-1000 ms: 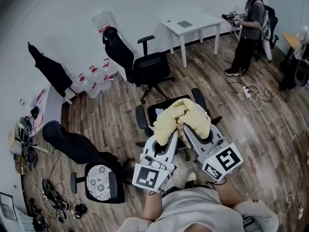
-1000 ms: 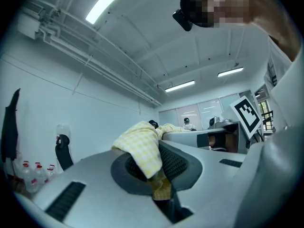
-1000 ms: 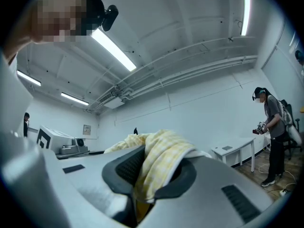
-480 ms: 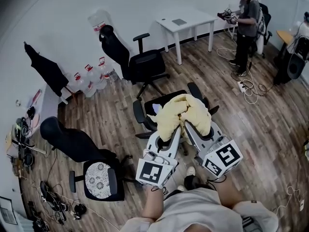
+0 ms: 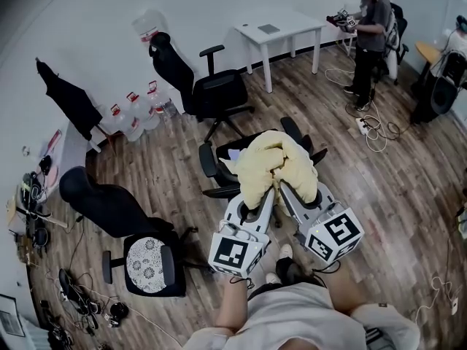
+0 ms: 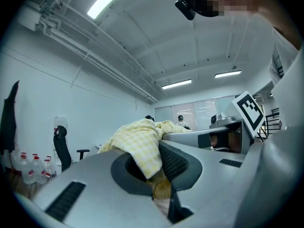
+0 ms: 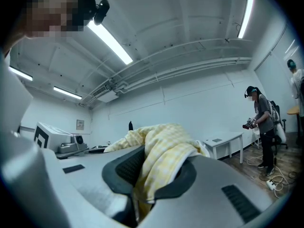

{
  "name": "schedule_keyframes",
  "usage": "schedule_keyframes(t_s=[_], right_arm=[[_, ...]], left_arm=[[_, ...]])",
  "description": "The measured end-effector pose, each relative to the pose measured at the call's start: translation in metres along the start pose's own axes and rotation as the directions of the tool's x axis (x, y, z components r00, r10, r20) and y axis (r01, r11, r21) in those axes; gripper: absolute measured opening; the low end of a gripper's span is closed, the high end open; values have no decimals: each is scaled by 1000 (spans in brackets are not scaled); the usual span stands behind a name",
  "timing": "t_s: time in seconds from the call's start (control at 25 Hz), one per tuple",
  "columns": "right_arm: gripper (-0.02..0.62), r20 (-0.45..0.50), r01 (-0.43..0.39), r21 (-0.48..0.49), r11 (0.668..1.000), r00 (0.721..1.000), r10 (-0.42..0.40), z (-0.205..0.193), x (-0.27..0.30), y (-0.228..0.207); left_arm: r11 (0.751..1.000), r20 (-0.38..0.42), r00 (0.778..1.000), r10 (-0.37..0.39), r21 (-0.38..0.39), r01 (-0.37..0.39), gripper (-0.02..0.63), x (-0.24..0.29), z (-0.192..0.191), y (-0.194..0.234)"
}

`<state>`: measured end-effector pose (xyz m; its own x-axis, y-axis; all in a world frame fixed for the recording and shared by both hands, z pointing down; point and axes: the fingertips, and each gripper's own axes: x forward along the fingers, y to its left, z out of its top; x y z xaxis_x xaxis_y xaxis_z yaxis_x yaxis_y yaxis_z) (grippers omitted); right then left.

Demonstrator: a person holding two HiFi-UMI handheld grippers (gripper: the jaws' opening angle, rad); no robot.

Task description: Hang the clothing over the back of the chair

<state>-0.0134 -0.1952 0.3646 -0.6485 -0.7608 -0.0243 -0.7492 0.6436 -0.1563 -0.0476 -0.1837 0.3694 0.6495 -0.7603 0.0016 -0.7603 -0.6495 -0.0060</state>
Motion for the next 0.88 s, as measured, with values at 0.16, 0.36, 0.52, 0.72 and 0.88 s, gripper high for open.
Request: schedule_keyframes(t_s=[0.16, 0.36, 0.52, 0.72, 0.88], right_arm=[[60, -23, 17, 0, 1000, 1000, -17, -10, -7, 0], [60, -39, 19, -13, 1000, 999, -20, -19, -9, 5], [60, -63, 35, -10, 999, 997, -36, -26, -12, 6], [60, -103, 52, -7, 999, 993, -53, -40, -15, 6], [60, -129, 59, -7, 998, 990, -60, -49, -19, 4]], left_arm=[[1000, -12, 1000, 0, -7, 0, 44, -3, -9, -6], [1000, -25, 1000, -5, -26, 4, 44, -8, -19, -8], [999, -36, 999, -10, -42, 8, 44, -10, -26, -11], [998, -54, 998, -16, -68, 12, 44, -12, -39, -12], [996, -66, 998, -21, -85, 16, 44, -12, -47, -17]])
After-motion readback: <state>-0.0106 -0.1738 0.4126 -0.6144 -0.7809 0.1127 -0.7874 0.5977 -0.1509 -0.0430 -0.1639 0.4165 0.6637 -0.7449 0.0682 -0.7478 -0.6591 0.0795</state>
